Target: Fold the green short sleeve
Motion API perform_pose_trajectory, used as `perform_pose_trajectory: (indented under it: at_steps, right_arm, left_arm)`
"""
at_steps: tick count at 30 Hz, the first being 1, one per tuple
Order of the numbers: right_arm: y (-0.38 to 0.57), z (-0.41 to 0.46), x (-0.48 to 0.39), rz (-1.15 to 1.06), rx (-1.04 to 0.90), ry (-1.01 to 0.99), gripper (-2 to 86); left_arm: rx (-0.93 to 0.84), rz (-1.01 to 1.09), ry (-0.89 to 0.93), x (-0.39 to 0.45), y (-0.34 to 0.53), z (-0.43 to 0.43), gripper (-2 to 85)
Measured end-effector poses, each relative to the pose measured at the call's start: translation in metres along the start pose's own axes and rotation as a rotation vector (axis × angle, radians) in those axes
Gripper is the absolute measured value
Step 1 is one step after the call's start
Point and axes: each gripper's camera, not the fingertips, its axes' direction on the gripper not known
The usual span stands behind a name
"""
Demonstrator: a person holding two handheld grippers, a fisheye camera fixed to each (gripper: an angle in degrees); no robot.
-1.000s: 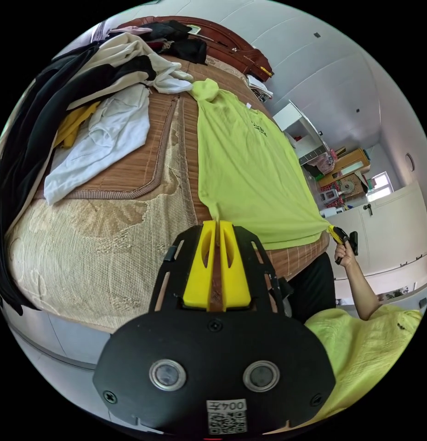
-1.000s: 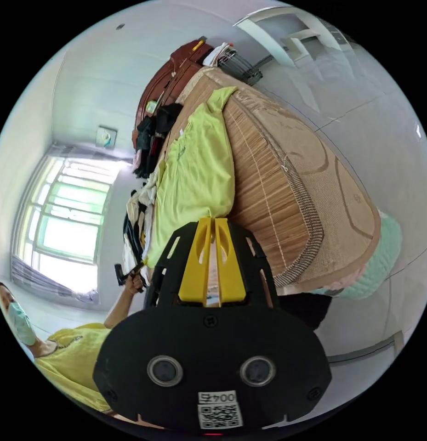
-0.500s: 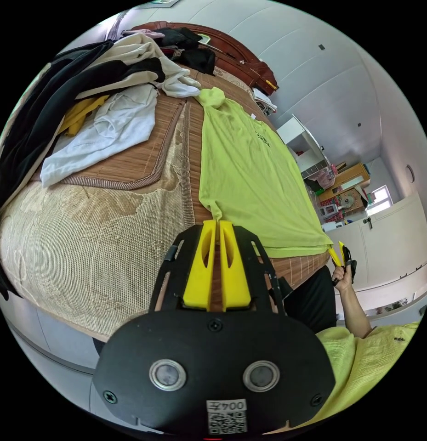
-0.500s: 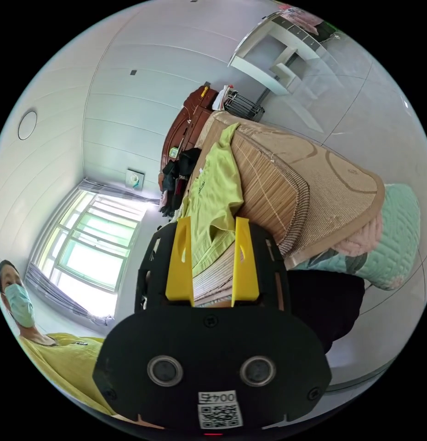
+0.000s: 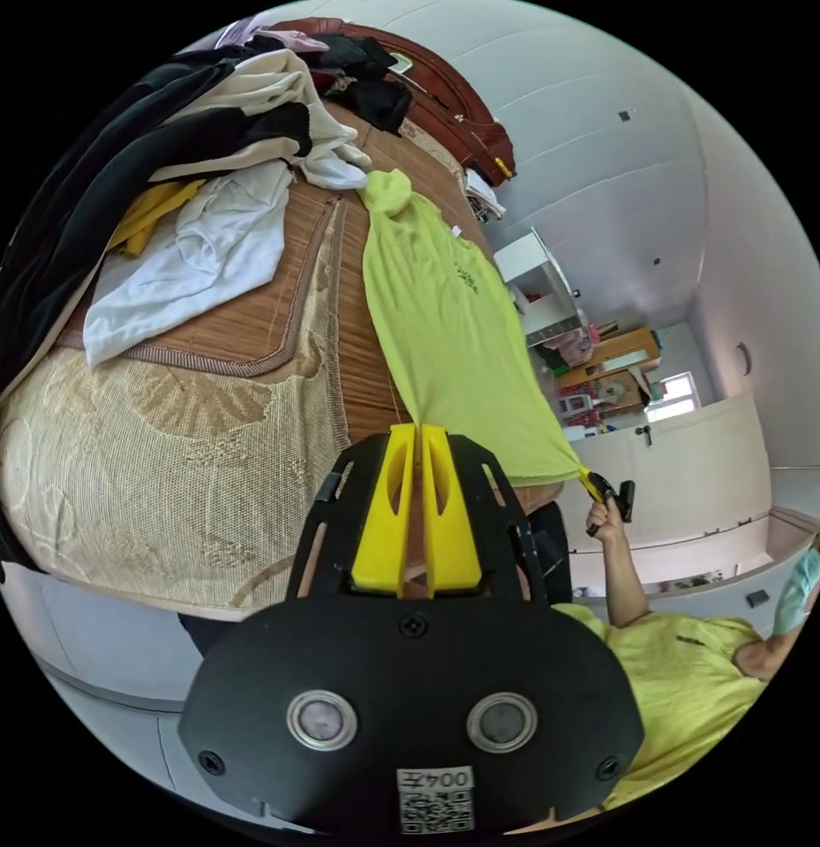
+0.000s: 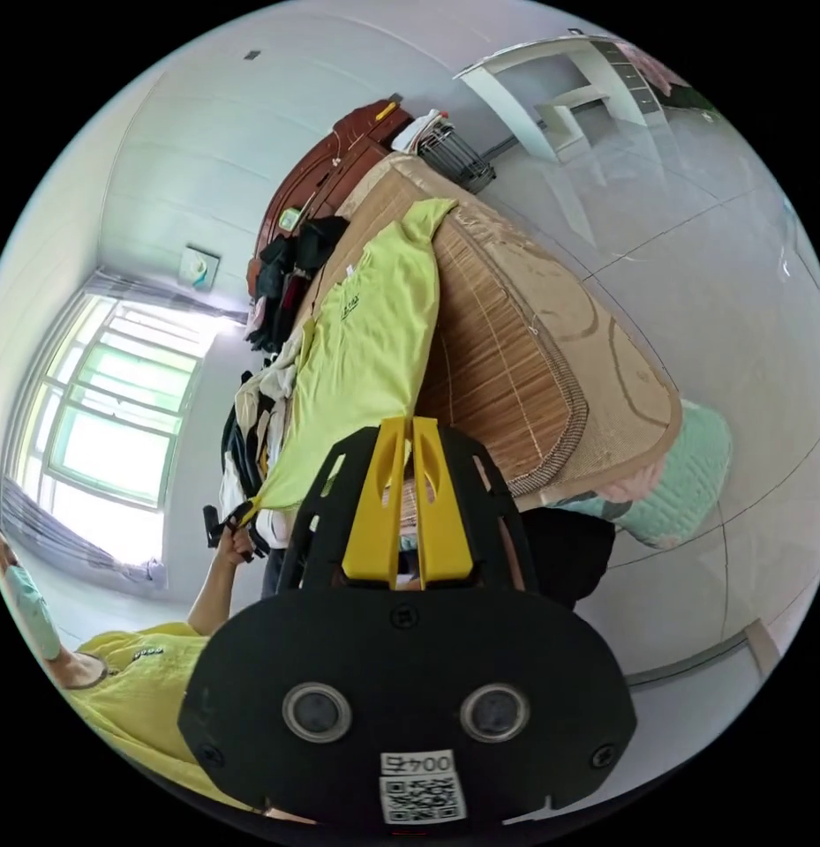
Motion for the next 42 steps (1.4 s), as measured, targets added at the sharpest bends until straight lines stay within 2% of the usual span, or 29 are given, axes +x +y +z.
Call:
perform_pose_trajectory:
  at_steps: [5, 11, 13, 15, 17, 20, 23, 24, 27, 30, 33, 36, 38, 42]
  right_arm:
    - [-0.018, 0.001, -0.008, 0.019, -0.116, 0.098, 2.6]
    - [0.005, -0.037, -0.072, -0.052, 0.001, 0.372, 4.6]
    - [0.019, -0.054, -0.138, -0.216, 0.11, 0.516, 3.7]
    - [0.028, -0.049, -0.187, -0.359, 0.134, 0.578, 1.7]
    - [0.033, -0.027, -0.228, -0.482, 0.085, 0.652, 0.3]
    - [0.037, 0.021, -0.27, -0.621, -0.007, 0.828, -0.4]
    - [0.029, 0.051, -0.279, -0.599, -0.178, 0.814, -0.5]
    - [0.031, 0.048, -0.286, -0.601, -0.133, 0.824, -0.6]
    - [0.03, 0.049, -0.305, -0.642, -0.155, 0.888, -0.6]
    - [0.028, 0.044, -0.319, -0.665, -0.148, 0.917, -0.6]
    - [0.026, 0.033, -0.328, -0.675, -0.124, 0.91, -0.5]
    - [0.019, 0.02, -0.337, -0.664, -0.122, 0.889, 0.2]
    - [0.015, 0.008, -0.342, -0.658, -0.137, 0.848, 2.0]
    - [0.011, -0.039, -0.347, -0.619, -0.06, 0.721, 7.3]
  left_arm:
    - [-0.106, 0.08, -0.203, -0.001, 0.029, 0.039, 1.2]
    - [0.023, 0.288, -0.454, 0.038, 0.088, 0.05, 1.5]
    - [0.078, 0.342, -0.579, 0.053, 0.106, 0.055, 2.9]
    - [0.062, 0.429, -0.696, 0.067, 0.126, 0.076, 3.2]
    - [0.05, 0.466, -0.766, 0.074, 0.137, 0.092, 3.2]
    - [0.044, 0.452, -0.775, 0.076, 0.148, 0.103, 2.8]
    - [0.006, 0.396, -0.698, 0.065, 0.15, 0.106, 2.8]
    - [-0.002, 0.383, -0.679, 0.062, 0.149, 0.106, 2.9]
    - [0.003, 0.353, -0.615, 0.052, 0.156, 0.11, 3.5]
    - [0.02, 0.381, -0.667, 0.059, 0.166, 0.12, 4.9]
    - [0.033, 0.488, -0.764, 0.077, 0.183, 0.137, 6.8]
    - [0.038, 0.539, -0.713, 0.087, 0.19, 0.131, 7.9]
    - [0.055, 0.641, -0.742, 0.104, 0.2, 0.127, 8.8]
    - [-0.115, 0.885, -0.878, 0.124, 0.211, 0.158, 10.0]
